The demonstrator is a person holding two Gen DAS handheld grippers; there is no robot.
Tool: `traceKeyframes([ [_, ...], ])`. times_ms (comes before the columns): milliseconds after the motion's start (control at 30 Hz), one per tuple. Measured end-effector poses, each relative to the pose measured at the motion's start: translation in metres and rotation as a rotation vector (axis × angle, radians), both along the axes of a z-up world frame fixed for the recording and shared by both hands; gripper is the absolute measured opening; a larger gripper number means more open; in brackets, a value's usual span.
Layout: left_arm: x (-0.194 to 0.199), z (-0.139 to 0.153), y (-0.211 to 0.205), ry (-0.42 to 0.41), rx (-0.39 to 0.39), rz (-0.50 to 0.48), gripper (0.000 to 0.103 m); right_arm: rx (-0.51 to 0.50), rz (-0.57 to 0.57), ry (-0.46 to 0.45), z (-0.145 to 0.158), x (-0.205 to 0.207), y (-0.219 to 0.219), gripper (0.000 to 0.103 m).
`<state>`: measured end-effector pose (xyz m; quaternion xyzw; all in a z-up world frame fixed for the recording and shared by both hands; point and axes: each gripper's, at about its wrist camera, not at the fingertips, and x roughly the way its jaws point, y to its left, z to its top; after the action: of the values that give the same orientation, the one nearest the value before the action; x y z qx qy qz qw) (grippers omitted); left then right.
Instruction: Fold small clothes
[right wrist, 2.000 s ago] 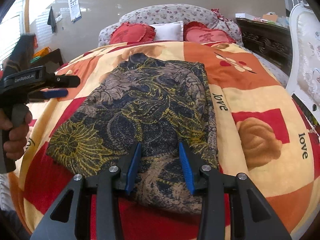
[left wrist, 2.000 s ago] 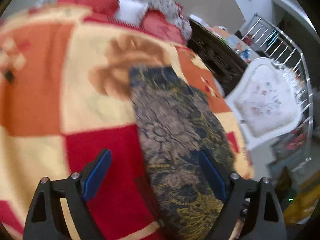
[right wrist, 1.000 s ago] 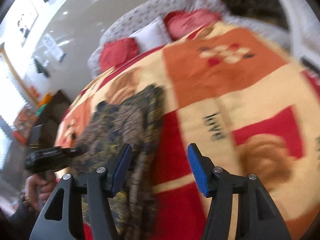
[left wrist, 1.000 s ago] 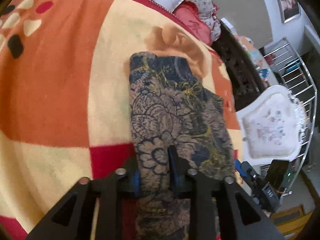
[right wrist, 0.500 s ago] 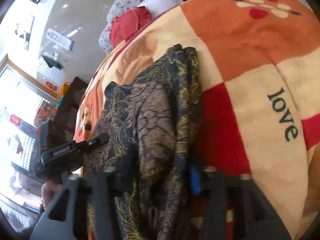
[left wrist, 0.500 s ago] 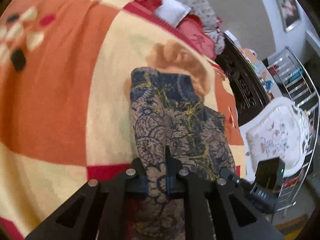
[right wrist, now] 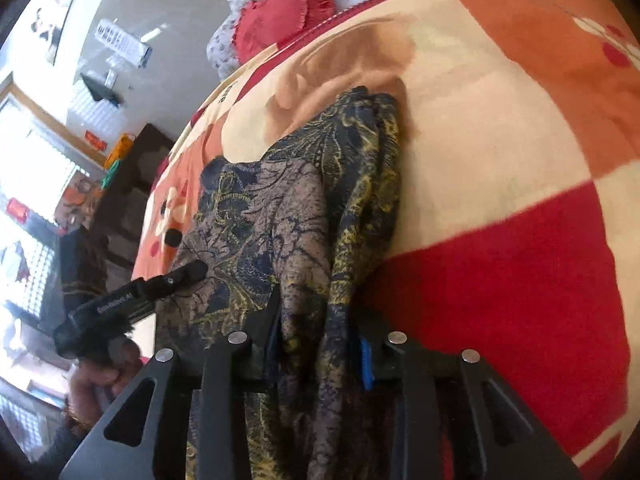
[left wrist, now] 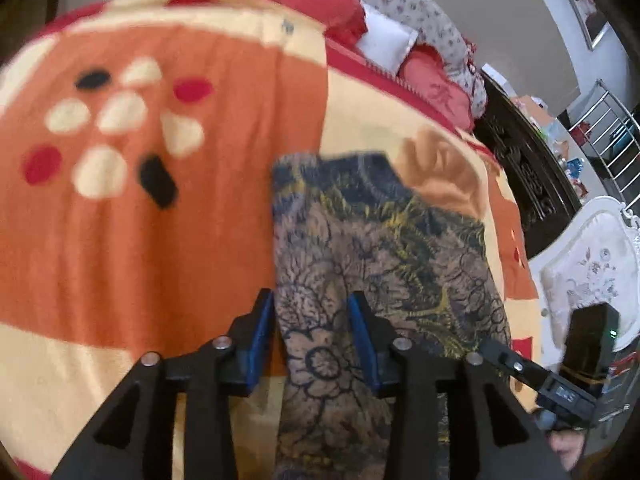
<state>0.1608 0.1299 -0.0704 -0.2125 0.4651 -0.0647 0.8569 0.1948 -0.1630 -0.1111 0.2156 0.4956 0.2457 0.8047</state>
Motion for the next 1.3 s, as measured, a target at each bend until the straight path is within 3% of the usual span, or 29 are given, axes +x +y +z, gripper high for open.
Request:
traceKeyframes([
  [67,-0.011,0.023,0.000,-0.082,0.042,0.006,0.048,-0.051,0.005,-0.034,0.016,-0.010,-0.004,0.036],
  [133,-0.025,0.047,-0.004,-0.177,0.096,0.016,0.062,-0.128,0.008,-0.120,0.042,-0.027,-0.005,0.036],
  [233,-0.042,0.065,-0.026,-0.280,0.135,-0.016,0.069,-0.193,0.053,-0.254,0.075,-0.066,0.003,0.036],
  [333,-0.039,0.045,-0.048,-0.212,0.119,-0.107,0.067,-0.268,0.100,-0.375,0.085,-0.107,0.026,0.036],
  [433,-0.040,0.004,-0.055,-0.113,0.148,-0.074,0.047,-0.348,0.205,-0.371,0.069,-0.136,0.049,0.036],
  [533,-0.049,-0.015,-0.055,-0.204,0.162,-0.054,0.046,-0.520,0.169,-0.279,0.026,-0.142,0.051,0.032],
  [567,-0.049,-0.015,-0.057,-0.204,0.171,-0.049,0.046,-0.520,0.156,-0.251,0.008,-0.140,0.044,0.027],
  [633,-0.048,-0.011,-0.058,-0.192,0.176,-0.047,0.046,-0.430,0.137,-0.273,0.002,-0.141,0.029,0.027],
  [767,-0.048,0.013,-0.052,-0.172,0.150,-0.059,0.048,-0.395,0.136,-0.180,0.016,-0.129,0.026,0.027],
  [833,-0.044,0.034,-0.042,-0.214,0.146,-0.004,0.062,-0.342,0.120,-0.215,0.046,-0.124,0.027,0.027],
  [900,-0.027,0.047,-0.036,-0.224,0.149,0.033,0.064,-0.314,0.071,-0.270,0.073,-0.110,0.030,0.027],
  [1000,0.015,0.043,-0.036,-0.133,0.153,0.047,0.064,-0.386,-0.009,-0.292,0.088,-0.068,0.051,0.027],
  [1133,0.046,0.025,-0.048,-0.075,0.191,0.039,0.064,-0.506,-0.061,-0.229,0.070,-0.010,0.085,0.027],
  [1300,0.074,-0.002,-0.054,-0.046,0.246,0.051,0.067,-0.636,-0.083,-0.141,0.033,0.038,0.091,0.027],
])
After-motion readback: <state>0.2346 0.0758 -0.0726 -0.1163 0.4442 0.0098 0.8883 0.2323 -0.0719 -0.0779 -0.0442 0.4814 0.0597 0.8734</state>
